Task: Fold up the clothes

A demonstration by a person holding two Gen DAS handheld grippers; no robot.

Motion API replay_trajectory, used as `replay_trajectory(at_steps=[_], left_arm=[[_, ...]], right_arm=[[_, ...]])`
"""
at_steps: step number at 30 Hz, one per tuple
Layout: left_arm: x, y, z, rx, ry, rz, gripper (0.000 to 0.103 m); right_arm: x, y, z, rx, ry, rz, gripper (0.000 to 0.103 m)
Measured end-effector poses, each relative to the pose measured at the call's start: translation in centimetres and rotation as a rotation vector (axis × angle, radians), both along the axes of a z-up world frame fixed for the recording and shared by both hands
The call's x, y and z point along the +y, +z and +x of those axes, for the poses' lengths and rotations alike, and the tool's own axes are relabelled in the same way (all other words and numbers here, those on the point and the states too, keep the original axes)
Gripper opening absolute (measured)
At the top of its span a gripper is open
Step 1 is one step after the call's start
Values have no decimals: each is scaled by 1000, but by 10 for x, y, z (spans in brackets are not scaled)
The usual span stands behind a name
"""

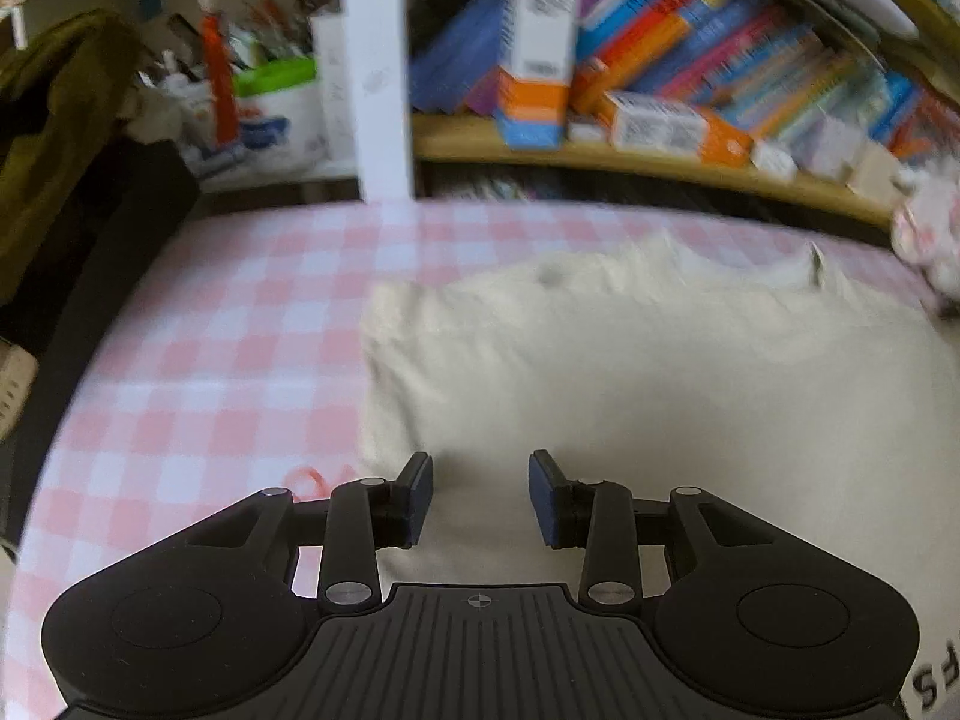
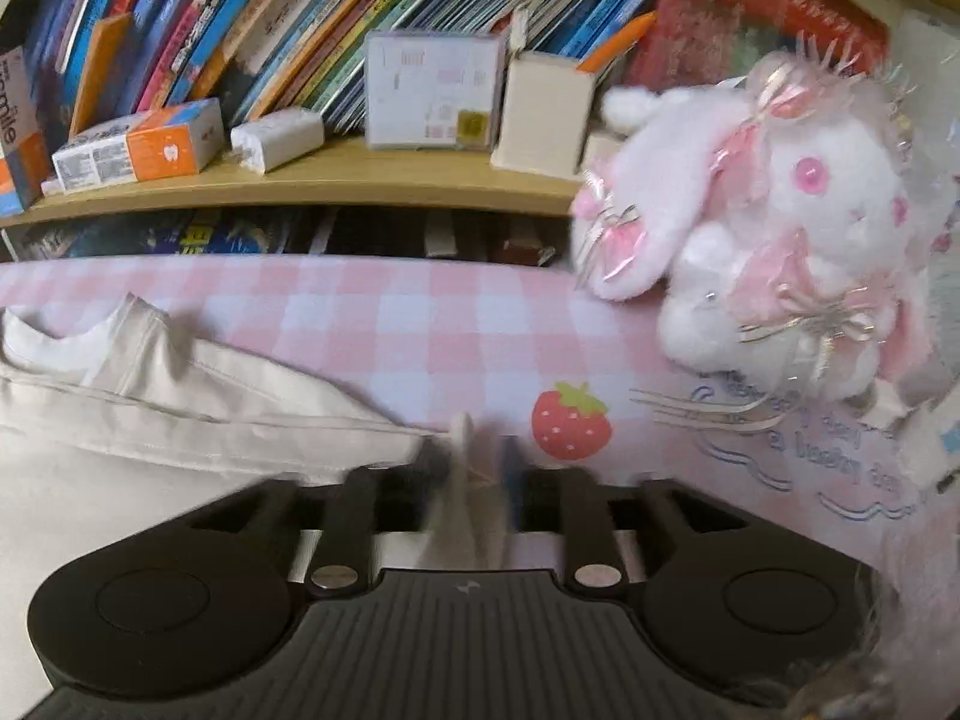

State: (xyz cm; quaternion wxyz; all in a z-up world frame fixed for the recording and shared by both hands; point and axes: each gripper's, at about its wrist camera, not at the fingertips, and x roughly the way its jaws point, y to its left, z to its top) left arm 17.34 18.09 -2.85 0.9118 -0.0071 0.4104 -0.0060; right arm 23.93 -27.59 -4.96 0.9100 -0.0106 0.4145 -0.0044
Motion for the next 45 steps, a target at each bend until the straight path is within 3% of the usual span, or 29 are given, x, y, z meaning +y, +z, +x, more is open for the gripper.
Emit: replay_trajectory(at_steps=[6, 12, 15, 16, 25, 27, 30, 34, 38, 43, 44, 45], left_arm=[[33, 1, 38, -9, 93, -29, 42], [53, -6, 50, -8, 118, -125, 41], [60, -7, 52, -19, 123, -165, 31], [62, -7, 52, -23, 124, -179, 3], [83, -8, 58, -57, 138, -299, 3], [82, -15, 65, -21, 114, -266, 3], [82, -27, 71, 12, 96, -247, 6], [84, -23, 66, 15, 80, -208, 19], [81, 3, 42, -73, 77, -110, 34], [70, 24, -19, -154, 47, -163, 48], [64, 25, -32, -161, 35, -173, 49], [58, 24, -43, -160, 25, -180, 49]], right_arm=[[8, 10, -48, -6, -6, 6, 33], [14, 14, -94, 0, -25, 17, 32], [10, 3, -102, 31, -65, 43, 30], [9, 0, -105, 40, -77, 55, 30], [4, -7, -109, 55, -120, 113, 26], [10, -8, -107, 57, -107, 103, 26], [17, -9, -103, 56, -104, 75, 26], [19, -11, -100, 46, -117, 52, 27], [22, -12, -101, 43, -122, 30, 28], [21, -14, -101, 44, -118, 40, 28], [19, -14, -101, 46, -107, 55, 26], [18, -14, -100, 48, -94, 72, 17]])
